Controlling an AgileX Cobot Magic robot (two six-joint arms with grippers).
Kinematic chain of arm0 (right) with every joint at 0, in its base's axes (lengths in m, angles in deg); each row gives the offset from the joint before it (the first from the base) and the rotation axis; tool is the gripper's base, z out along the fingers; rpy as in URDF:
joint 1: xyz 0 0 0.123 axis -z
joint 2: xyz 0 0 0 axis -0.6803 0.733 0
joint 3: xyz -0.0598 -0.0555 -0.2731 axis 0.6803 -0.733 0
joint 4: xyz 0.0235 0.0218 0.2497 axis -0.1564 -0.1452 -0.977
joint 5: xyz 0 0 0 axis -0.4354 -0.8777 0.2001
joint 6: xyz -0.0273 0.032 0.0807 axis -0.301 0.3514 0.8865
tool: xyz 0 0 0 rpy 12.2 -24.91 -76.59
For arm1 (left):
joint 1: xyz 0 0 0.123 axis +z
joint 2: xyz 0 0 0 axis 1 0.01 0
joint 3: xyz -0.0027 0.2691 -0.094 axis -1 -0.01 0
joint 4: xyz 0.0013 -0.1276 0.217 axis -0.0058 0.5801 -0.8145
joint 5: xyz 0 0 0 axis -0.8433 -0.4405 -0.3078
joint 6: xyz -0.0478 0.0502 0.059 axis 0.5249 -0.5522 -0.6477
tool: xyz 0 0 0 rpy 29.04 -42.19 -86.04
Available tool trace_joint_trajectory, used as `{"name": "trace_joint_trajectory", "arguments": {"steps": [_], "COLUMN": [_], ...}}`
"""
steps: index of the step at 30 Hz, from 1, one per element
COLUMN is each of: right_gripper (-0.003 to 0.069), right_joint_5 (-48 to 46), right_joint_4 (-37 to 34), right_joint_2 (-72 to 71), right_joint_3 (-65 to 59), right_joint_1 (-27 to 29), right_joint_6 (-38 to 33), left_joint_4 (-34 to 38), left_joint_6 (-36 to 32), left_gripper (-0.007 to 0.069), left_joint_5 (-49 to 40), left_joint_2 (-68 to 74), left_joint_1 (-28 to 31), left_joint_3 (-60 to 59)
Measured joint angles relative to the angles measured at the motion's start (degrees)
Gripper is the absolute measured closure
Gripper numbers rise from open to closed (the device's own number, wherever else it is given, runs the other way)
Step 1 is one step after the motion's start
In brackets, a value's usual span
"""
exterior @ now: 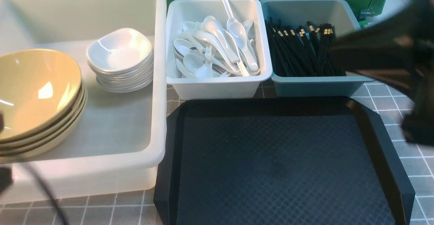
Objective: On grey table put chopsticks spoon bowls plates into blue grey white boxes.
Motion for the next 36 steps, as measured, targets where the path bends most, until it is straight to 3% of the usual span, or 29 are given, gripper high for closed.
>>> {"name": "trace_joint_trajectory", "arguments": {"steps": [10, 36], "right_gripper": [0.0616, 0.0614], "right_joint_5": [22.6, 19.94], "right_joint_4": [0.0, 0.0], "right_joint_2": [-16.88, -19.42], "right_joint_3": [-20.08, -23.87], "right_joint_1": [0.0, 0.0], "right_joint_6": [0.0, 0.17], "left_joint_4": [-0.93, -0.87], "left_joint_6": [0.15, 0.15], "left_gripper": [0.0634, 0.0633], "left_joint_5": [0.2, -0.48], "left_joint_2": [-9.48, -9.48], "left_joint_1": [0.0, 0.0], "left_joint_3": [-6.13, -6.13]}}
